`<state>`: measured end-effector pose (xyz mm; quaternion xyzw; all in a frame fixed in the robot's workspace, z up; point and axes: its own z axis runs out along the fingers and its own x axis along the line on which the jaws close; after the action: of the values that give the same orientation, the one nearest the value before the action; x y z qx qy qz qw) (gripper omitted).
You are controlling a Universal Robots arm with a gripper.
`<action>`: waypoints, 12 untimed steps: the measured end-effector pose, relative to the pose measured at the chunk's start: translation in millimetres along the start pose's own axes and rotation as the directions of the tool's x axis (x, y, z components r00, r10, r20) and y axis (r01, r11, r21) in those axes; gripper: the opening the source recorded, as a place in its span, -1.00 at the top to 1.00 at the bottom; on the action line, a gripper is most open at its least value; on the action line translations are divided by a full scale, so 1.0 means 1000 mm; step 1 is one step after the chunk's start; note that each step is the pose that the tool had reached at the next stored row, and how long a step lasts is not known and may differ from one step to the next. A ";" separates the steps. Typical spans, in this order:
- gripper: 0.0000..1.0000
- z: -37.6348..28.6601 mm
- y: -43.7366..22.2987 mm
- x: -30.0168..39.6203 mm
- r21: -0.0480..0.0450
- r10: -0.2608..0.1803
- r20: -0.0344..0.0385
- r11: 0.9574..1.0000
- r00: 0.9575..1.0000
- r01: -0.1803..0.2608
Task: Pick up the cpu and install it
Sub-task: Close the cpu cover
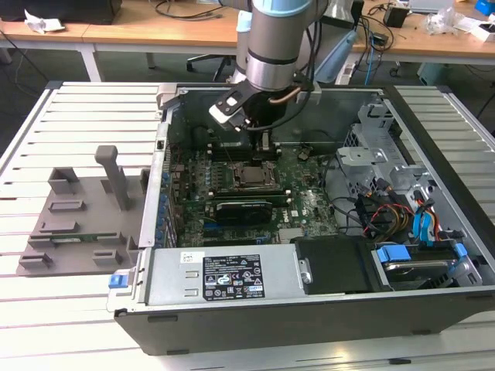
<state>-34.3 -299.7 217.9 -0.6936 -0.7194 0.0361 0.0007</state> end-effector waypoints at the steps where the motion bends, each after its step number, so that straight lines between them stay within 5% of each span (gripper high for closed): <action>1: 0.79 0.0056 -0.0059 0.0005 0.000 0.000 0.000 1.000 1.000 0.000; 7: 0.79 0.0134 -0.0222 0.0014 0.000 0.000 0.001 1.000 1.000 0.000; 11: 0.79 0.0163 -0.0186 0.0009 0.003 0.001 0.003 1.000 1.000 -0.001; 12: 0.79 0.0155 -0.0112 -0.0002 0.003 0.000 0.004 1.000 1.000 0.000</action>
<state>-46.3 -301.0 203.1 -0.6934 -0.7195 0.0385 0.0005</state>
